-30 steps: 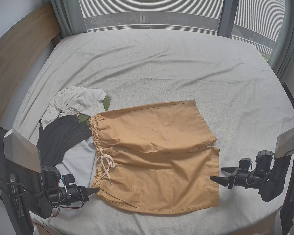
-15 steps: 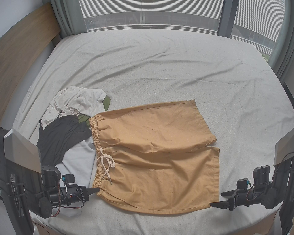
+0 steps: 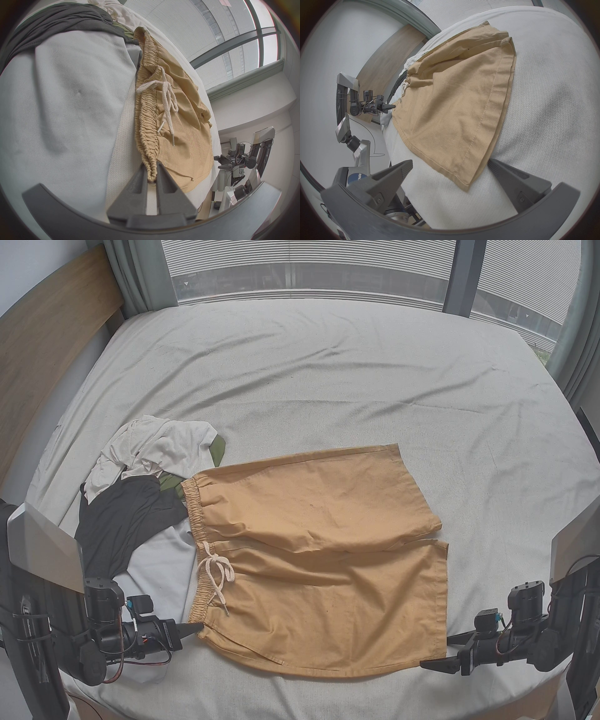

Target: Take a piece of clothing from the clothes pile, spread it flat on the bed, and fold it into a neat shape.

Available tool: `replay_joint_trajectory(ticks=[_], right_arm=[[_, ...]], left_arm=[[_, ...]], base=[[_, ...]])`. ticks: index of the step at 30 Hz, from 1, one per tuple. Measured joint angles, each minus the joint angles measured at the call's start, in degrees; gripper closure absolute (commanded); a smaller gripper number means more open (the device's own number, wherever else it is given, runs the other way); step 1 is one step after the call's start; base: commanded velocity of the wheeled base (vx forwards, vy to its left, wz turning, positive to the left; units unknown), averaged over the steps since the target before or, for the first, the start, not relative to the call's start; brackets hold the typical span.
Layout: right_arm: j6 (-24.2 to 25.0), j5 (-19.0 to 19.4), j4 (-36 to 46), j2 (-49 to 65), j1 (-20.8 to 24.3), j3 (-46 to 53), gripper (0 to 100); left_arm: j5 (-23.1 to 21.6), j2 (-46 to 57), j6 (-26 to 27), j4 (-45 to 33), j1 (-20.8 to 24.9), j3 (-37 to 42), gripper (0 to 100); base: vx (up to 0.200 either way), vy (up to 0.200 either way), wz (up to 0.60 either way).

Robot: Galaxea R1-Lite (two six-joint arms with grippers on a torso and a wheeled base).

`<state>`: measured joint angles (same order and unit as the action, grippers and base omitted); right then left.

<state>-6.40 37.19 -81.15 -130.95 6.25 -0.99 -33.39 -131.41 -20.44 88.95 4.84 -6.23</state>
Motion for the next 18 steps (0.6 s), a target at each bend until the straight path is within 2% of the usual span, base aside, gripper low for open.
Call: replay_joint_trajectory(ticks=[2,3,18], right_arm=[[0.06,0.00,-0.95,-1.11,-0.04,-0.02,0],[0.20,0.02,-1.10,-1.52,-0.06,-0.02,100],[1.12,-0.05,-0.96,-2.82,0.00,-0.02,100]], left_arm=[[0.00,0.00,0.00,0.00,0.04,0.00,100],[0.00,0.00,0.00,0.02,0.04,0.00,100],[-0.13,0.02,0.00,0.02,0.04,0.00,100]], base=[[0.000,0.000,0.00],[0.000,0.000,0.00],[0.000,0.000,0.00]])
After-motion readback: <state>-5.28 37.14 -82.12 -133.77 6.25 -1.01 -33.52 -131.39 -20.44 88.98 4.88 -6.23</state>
